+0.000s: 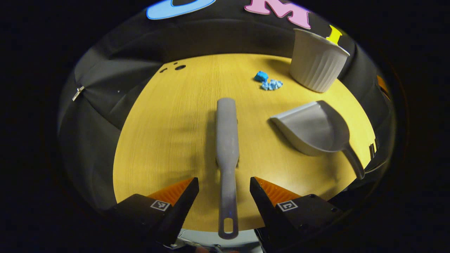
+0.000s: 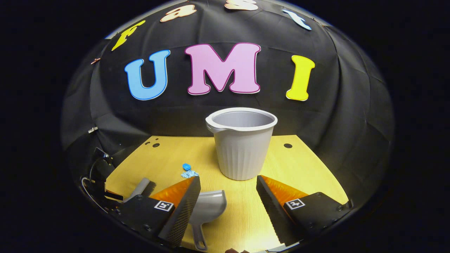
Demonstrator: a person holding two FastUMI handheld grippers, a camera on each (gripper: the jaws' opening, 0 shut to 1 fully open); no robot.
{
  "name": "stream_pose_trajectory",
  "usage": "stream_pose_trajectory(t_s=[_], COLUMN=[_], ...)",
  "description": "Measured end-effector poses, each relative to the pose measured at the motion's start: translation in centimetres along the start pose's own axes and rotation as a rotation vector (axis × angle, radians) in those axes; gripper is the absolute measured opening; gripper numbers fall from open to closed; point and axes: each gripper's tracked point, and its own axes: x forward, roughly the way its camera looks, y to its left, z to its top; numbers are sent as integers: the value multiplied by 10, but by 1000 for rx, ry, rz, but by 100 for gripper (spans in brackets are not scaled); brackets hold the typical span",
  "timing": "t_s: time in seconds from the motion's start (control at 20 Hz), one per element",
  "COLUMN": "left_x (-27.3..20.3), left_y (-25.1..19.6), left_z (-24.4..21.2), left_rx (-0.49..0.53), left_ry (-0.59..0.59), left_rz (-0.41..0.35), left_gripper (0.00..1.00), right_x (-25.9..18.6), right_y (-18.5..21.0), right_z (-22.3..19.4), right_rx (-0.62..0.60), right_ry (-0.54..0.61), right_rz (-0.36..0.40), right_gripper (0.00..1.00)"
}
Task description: Pick up the small broom and dustpan from the desktop, sweep the trash into the dustpan with the broom, and then empty the trash into the garbage bin.
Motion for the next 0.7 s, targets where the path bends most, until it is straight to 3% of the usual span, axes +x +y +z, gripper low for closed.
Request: stream_pose_trajectory(t_s=[0.45, 0.55, 0.6, 0.7], left_x=[33, 34, 34, 35], left_y=[-1, -6, -5, -4], left_z=[-1, 1, 0, -1], left_rx=[41, 37, 44, 58], left_ry=[167, 175, 187, 209], left_rz=[-28, -51, -54, -59], left_gripper=[93, 86, 77, 74], right_x=[3, 8, 9, 9], right_y=[-15, -16, -15, -11], right_z=[-32, -35, -35, -41], right_rx=[40, 49, 52, 58], right_ry=[122, 136, 142, 163], right_rz=[-36, -41, -41, -32], right_gripper=[99, 99, 99, 99])
